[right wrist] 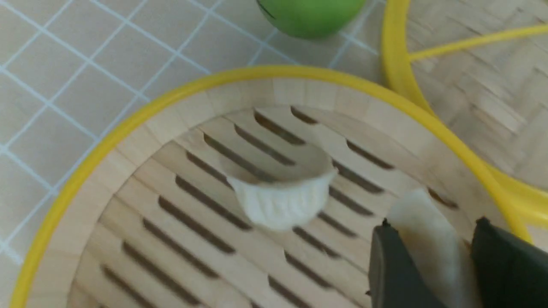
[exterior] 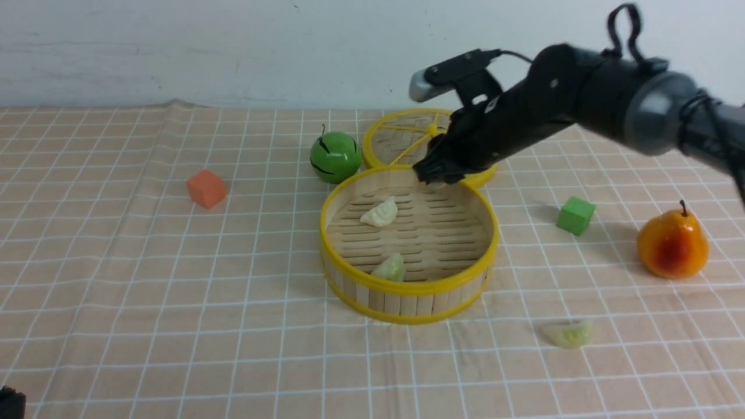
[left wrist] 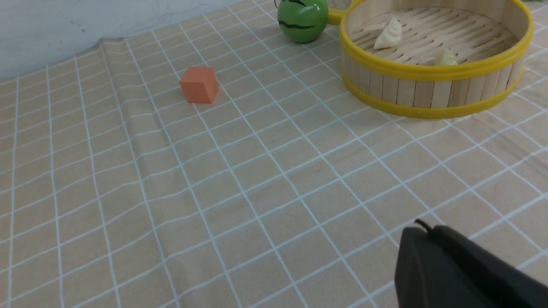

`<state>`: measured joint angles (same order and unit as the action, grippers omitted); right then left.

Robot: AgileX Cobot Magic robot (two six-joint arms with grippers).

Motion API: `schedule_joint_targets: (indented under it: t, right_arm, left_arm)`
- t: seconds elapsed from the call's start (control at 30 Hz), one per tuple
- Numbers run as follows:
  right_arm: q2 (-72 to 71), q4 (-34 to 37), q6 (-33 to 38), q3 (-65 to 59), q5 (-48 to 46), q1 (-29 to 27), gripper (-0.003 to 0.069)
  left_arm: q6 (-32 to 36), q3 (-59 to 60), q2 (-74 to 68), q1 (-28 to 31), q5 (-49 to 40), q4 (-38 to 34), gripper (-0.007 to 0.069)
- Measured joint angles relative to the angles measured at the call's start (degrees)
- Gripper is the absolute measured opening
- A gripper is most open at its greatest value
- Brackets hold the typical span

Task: Put the dumplings into the steamer on the table with the brown tablecloth.
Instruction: 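Place the dumpling in the bamboo steamer basket with the right gripper, then reach for and grasp a dumpling lying on the table beside the steamer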

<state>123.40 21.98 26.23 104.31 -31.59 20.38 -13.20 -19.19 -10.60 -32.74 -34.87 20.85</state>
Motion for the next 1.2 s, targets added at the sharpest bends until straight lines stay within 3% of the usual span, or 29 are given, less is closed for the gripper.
schedule_joint_targets:
  t: [0.13, 0.23, 0.27, 0.4, 0.5, 0.63, 0.8, 1.03, 1.2]
  right_arm:
    - [5.2, 1.58, 1.49, -0.07, 5.78, 0.37, 0.0244]
    - [6.56, 3.05, 1.64, -0.3, 6.47, 0.37, 0.036]
    - [6.56, 3.12, 1.64, -0.3, 6.47, 0.37, 0.0368]
    - [3.34, 3.33, 1.64, -0.36, 3.14, 0.32, 0.0541]
    - [-2.88, 0.69, 1.64, -0.41, -3.68, 0.13, 0.0594]
    - [-12.18, -6.04, 1.02, -0.27, -16.33, -1.01, 0.0575]
    - [-17.42, -12.19, -11.13, -1.9, -35.81, -5.02, 0.0489]
    - [-16.17, -16.05, -13.78, -17.56, -37.48, -7.3, 0.0433]
    - [-16.1, -15.67, -6.94, -24.78, -28.32, -6.9, 0.043]
  left_arm:
    - [0.0, 0.0, 0.0, 0.0, 0.0, 0.0, -0.0014]
    - [0.0, 0.0, 0.0, 0.0, 0.0, 0.0, -0.0014]
    - [0.0, 0.0, 0.0, 0.0, 0.0, 0.0, -0.0014]
    - [0.0, 0.0, 0.0, 0.0, 0.0, 0.0, -0.0014]
    - [0.0, 0.0, 0.0, 0.0, 0.0, 0.0, -0.0014]
    - [0.0, 0.0, 0.0, 0.0, 0.0, 0.0, -0.0014]
    - [0.0, 0.0, 0.0, 0.0, 0.05, 0.0, -0.0014]
    - [0.0, 0.0, 0.0, 0.0, 0.29, 0.0, -0.0014]
    - [0.0, 0.06, 0.0, 0.0, 0.35, 0.0, -0.0014]
